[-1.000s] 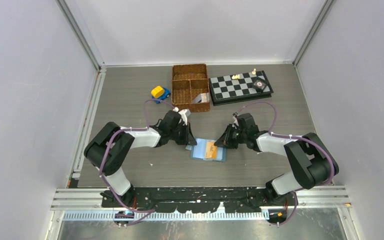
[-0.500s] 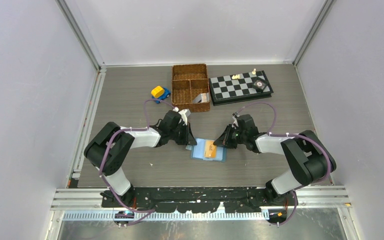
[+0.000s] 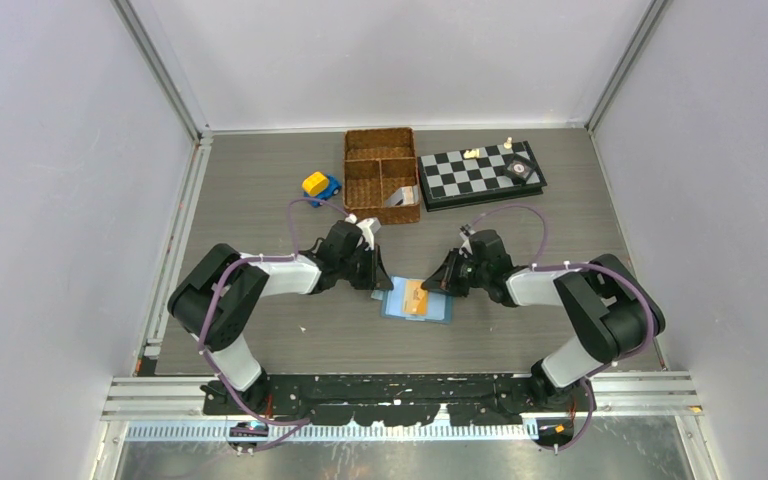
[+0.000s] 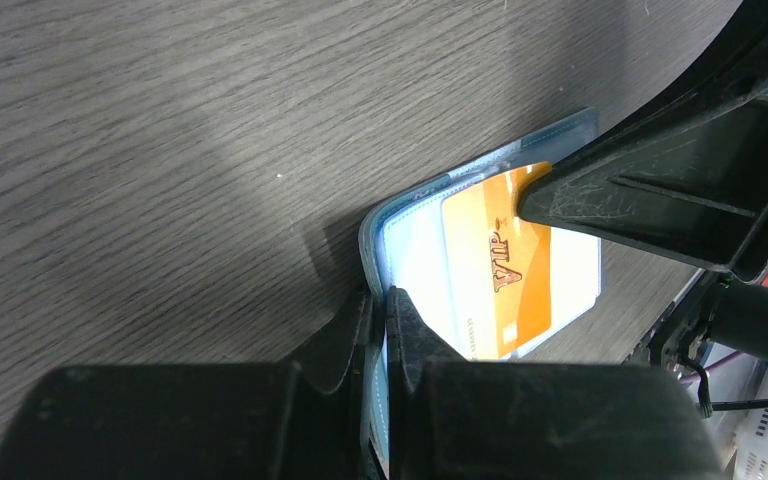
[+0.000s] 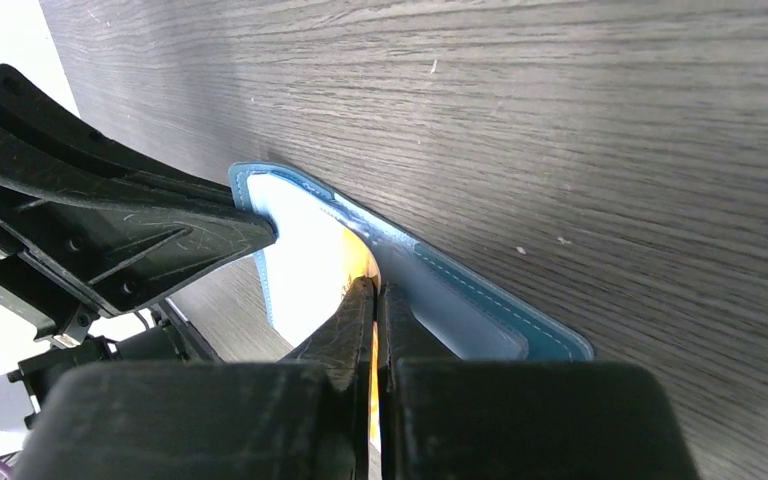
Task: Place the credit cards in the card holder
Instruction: Insert the credit card into the card holder.
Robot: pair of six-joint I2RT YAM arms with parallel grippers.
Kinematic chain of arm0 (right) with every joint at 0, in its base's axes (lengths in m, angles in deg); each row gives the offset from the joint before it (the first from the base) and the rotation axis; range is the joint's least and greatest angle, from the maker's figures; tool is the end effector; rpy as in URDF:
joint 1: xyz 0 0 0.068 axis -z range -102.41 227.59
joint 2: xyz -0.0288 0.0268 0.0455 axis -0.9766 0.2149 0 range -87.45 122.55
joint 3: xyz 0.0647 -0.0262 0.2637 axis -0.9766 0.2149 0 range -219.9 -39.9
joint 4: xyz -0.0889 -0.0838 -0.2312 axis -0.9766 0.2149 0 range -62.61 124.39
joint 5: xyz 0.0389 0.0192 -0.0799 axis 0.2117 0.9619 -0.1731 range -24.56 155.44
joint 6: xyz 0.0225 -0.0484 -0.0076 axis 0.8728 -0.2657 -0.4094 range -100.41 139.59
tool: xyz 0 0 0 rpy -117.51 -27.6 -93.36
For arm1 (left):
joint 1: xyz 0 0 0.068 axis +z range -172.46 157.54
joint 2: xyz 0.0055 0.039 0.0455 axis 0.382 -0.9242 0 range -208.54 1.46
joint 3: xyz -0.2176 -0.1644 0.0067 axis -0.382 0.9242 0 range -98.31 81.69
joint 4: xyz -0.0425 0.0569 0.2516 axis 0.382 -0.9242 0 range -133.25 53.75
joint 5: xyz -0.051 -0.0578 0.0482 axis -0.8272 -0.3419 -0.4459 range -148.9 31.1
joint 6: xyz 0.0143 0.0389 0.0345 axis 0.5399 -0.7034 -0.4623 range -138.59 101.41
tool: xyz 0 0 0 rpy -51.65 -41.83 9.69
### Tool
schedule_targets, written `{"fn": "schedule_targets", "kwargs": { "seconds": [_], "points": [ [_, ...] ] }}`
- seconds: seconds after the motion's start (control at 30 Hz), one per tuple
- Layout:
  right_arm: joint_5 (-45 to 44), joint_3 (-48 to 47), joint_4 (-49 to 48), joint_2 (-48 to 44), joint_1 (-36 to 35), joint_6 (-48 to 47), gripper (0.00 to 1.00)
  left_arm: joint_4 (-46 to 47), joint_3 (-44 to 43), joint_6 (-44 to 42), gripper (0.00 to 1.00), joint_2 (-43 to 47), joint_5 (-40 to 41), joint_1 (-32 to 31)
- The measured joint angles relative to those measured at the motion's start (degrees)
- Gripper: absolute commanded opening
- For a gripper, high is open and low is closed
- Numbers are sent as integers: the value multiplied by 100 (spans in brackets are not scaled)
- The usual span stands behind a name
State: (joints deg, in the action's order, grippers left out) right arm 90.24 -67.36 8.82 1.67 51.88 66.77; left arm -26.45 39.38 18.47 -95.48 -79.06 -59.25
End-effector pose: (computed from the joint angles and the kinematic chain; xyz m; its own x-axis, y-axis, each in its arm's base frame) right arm 0.2303 0.1275 0.1177 -0.9097 0.3012 -0.2860 -0.0036 0.6830 0.7304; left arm 0.2479 -0.2007 0.1347 -0.9073 -0.0278 -0.4196 0.2647 0.7376 -0.6212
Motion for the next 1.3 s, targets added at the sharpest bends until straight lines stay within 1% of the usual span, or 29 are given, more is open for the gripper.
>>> {"fn": "schedule_targets", "kwargs": {
  "seconds": [0.43, 0.57, 0.7, 0.87, 0.97, 1.13, 1.3],
  "points": [
    [24, -9, -380, 234, -120, 227, 1, 4, 0, 22, 0, 0, -11, 2],
    [-2, -20, -461, 280, -157, 317, 8, 2, 0, 33, 0, 0, -20, 15],
    [-105, -22, -385, 210, -197, 378, 20, 0, 0, 46, 0, 0, -15, 15],
    [-474, -39, 195, -223, -308, 304, 31, 44, 26, 186, 0, 0, 4, 15],
    [-719, -79, 761, -590, -396, 219, 35, 142, 81, 317, 0, 0, 4, 15],
    [-1064, -297, 1554, -903, -673, 138, 35, 365, 197, 538, 0, 0, 9, 15],
    [-1303, -424, 1937, -901, -992, 177, 33, 472, 254, 651, 0, 0, 13, 15]
  ]
}}
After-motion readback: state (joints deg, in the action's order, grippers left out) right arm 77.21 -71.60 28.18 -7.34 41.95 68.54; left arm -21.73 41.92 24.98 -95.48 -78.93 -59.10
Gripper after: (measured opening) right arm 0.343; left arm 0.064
